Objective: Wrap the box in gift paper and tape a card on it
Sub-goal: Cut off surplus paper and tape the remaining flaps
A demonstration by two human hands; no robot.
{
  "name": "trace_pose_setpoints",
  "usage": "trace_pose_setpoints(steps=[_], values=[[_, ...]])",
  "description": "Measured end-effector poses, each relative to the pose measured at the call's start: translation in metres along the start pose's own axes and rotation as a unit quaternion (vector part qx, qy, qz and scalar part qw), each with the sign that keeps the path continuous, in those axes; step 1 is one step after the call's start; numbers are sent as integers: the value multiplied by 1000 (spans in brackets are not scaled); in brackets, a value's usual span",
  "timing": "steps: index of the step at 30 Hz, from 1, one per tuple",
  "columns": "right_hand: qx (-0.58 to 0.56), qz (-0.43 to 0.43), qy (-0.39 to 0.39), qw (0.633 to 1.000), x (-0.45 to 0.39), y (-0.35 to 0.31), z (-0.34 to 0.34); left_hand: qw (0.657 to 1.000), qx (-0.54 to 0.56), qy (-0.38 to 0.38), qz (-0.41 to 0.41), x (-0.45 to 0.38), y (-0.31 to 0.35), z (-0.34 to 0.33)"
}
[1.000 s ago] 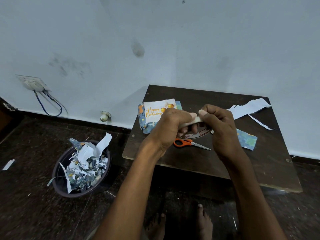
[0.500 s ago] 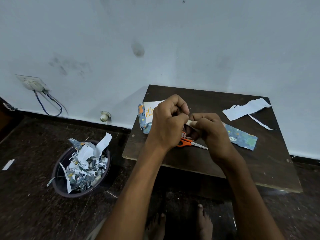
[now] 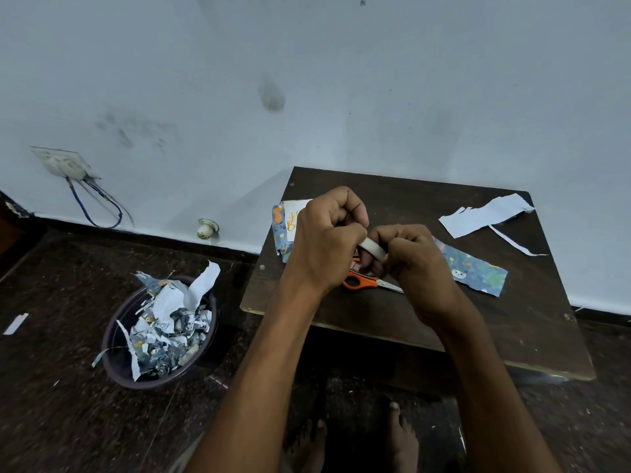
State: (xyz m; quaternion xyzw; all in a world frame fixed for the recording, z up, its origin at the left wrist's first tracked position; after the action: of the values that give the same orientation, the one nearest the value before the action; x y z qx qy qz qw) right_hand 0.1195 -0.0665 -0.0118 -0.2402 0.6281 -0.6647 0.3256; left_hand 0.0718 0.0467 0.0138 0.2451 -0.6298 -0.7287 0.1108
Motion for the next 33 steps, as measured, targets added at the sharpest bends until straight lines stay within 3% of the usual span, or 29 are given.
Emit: trace_pose_setpoints(steps=[24, 28, 33], values=[[-60, -6, -13, 998, 3, 0, 6, 993, 112, -9, 47, 0, 3, 6], [-72, 7, 5, 997, 4, -2, 11, 988, 117, -58, 78, 3, 0, 2], [-32, 1, 6, 999, 4, 1, 14, 987, 45, -120, 95, 5, -4, -5]])
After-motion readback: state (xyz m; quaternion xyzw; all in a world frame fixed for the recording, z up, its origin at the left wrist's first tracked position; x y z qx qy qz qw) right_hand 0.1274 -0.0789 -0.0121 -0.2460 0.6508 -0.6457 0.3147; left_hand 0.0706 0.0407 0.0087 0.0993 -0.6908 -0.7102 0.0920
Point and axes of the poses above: each hand's wrist, its own x-axis away from the middle knuckle, its own z-axis out of the back of the hand, y = z × x, the point moved 6 cm from there along -x, towards the middle knuckle, and after that the axes turned 7 degrees about x, right-handed, at the moved point
